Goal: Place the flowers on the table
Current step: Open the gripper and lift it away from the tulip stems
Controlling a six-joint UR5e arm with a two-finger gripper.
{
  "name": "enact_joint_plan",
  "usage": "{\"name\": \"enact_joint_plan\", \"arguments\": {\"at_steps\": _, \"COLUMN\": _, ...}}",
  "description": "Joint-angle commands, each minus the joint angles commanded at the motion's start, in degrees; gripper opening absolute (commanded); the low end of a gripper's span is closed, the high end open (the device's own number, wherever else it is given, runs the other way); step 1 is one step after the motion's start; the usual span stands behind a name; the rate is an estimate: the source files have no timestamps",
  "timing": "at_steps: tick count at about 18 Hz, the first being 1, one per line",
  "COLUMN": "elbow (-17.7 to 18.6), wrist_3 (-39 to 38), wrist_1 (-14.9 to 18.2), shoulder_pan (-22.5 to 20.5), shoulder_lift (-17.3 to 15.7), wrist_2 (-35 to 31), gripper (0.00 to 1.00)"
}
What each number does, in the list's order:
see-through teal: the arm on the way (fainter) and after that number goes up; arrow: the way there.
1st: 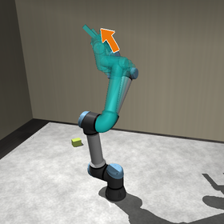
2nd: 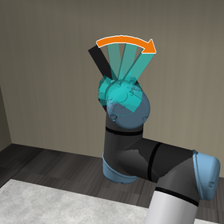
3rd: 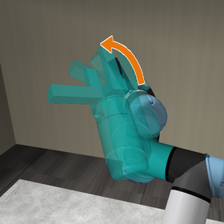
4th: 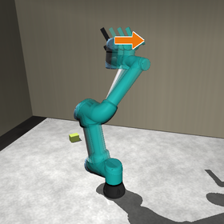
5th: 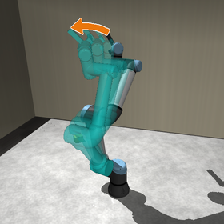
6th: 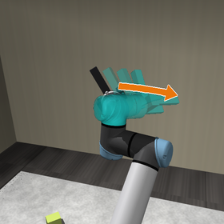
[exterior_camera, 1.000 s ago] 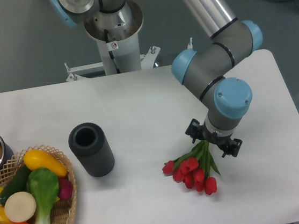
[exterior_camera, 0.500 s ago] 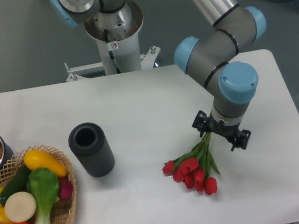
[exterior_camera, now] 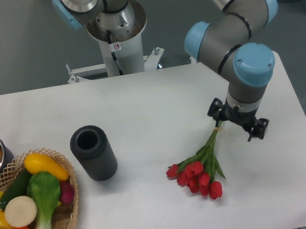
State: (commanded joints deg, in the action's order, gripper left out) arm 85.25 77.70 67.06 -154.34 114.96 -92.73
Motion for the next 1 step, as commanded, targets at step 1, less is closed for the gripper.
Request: {"name": "enact_joint_plan", "arguments": {"at_steps": 1, "elbow": 0.0, "wrist_3": 0.0, "wrist_1": 0.0, "shoulder_pan": -0.3, "shoulder_lift": 0.0, "wrist_2": 0.0, "gripper": 1.0}}
